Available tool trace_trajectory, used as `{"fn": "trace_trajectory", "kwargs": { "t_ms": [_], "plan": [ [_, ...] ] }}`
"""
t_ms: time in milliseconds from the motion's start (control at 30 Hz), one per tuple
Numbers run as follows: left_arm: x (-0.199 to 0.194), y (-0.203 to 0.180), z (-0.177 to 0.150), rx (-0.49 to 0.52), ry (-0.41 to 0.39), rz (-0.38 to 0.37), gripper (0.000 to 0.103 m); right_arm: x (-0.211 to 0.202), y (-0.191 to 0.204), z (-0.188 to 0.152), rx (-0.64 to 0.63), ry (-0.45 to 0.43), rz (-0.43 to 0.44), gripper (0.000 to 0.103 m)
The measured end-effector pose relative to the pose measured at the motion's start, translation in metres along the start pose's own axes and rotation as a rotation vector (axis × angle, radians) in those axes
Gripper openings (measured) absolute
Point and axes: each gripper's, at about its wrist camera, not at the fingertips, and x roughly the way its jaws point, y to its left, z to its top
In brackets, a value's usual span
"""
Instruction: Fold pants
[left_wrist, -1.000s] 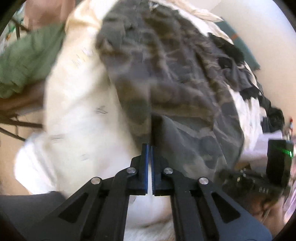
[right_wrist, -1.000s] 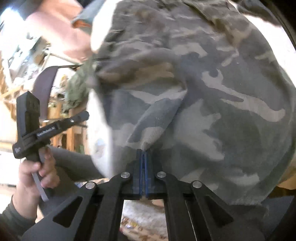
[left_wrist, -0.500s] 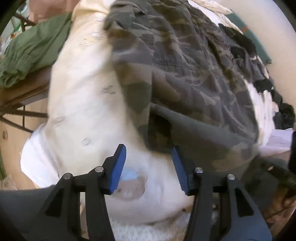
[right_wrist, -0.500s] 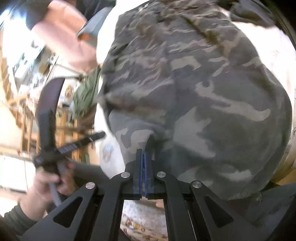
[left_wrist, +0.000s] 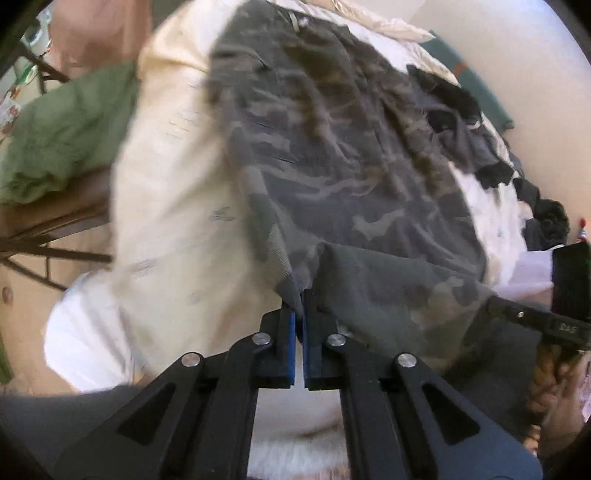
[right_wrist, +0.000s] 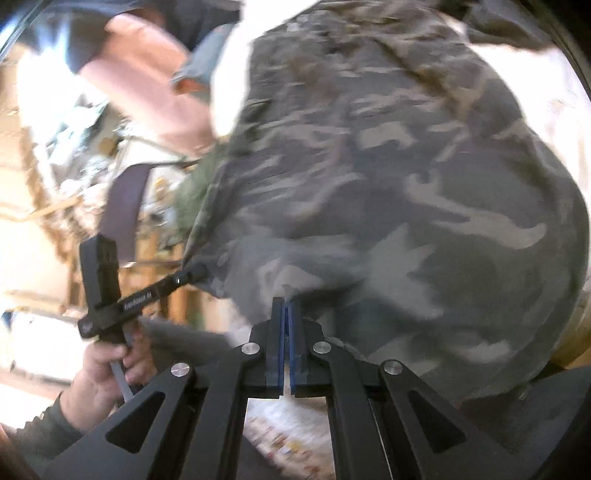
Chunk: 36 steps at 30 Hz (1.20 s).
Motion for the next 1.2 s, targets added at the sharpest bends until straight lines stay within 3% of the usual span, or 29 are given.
{"fn": "trace_trajectory", "kwargs": {
  "t_ms": [133,267,333,400,467,533,600,667,700,733,767,833,900,933,967,1100,1133,1200],
  "plan": [
    [-0.063,0.019,-0.001,-0.030,-0.032,-0.006,0.000,-0.012,0.034,-0.023,-0.053,0.055,0.105,0.001],
    [-0.067,0.034,0.001,-0.058,0.003,0.012,0.000,-0.008,0.031,-0.040,0.000,0.109,0.135,0.001],
    [-0.045,0.037,-0.001,-0.039,0.057,0.052,0.000,0.009,0.017,-0.047,0.023,0.154,0.030,0.001],
    [-0.019,0.038,-0.008,-0.059,0.122,0.062,0.000,0.037,-0.013,-0.059,0.136,0.258,-0.083,0.001],
    [-0.003,0.036,-0.014,-0.062,0.171,0.102,0.000,0.067,-0.035,-0.071,0.162,0.372,-0.288,0.008],
    [0.012,0.030,-0.018,-0.050,0.197,0.123,0.001,0.081,-0.038,-0.075,0.165,0.447,-0.308,0.010],
    [0.020,0.026,-0.016,-0.046,0.193,0.143,0.018,0.075,-0.023,-0.066,0.065,0.403,-0.358,0.016],
    [0.025,0.026,-0.011,-0.062,0.164,0.171,0.072,0.063,-0.010,-0.048,0.012,0.329,-0.326,0.017],
    [0.028,0.029,-0.008,-0.077,0.131,0.197,0.080,0.057,-0.008,-0.038,0.014,0.290,-0.296,0.019],
    [0.034,0.033,-0.006,-0.090,0.099,0.239,0.085,0.052,-0.008,-0.028,0.016,0.239,-0.274,0.036],
    [0.041,0.036,-0.006,-0.091,0.093,0.256,0.084,0.048,-0.011,-0.018,0.010,0.187,-0.275,0.055],
    [0.059,0.044,-0.002,-0.119,0.088,0.242,0.081,0.051,-0.011,0.000,-0.029,0.096,-0.303,0.056],
    [0.076,0.050,-0.003,-0.140,0.105,0.222,0.046,0.066,-0.012,0.010,-0.077,0.077,-0.307,0.049],
    [0.084,0.051,-0.003,-0.138,0.133,0.200,0.016,0.080,-0.013,0.013,-0.089,0.085,-0.318,0.040],
    [0.085,0.050,-0.004,-0.139,0.132,0.207,0.005,0.091,-0.016,0.012,-0.085,0.101,-0.336,0.037],
    [0.065,0.042,-0.004,-0.066,0.091,0.233,0.002,0.126,-0.024,0.013,-0.073,0.156,-0.401,0.038],
    [0.059,0.044,-0.004,-0.081,0.081,0.245,0.001,0.126,-0.019,0.012,-0.083,0.158,-0.379,0.037],
    [0.044,0.052,-0.005,-0.117,0.060,0.245,0.001,0.122,-0.005,0.009,-0.097,0.186,-0.256,0.036]
  ]
}}
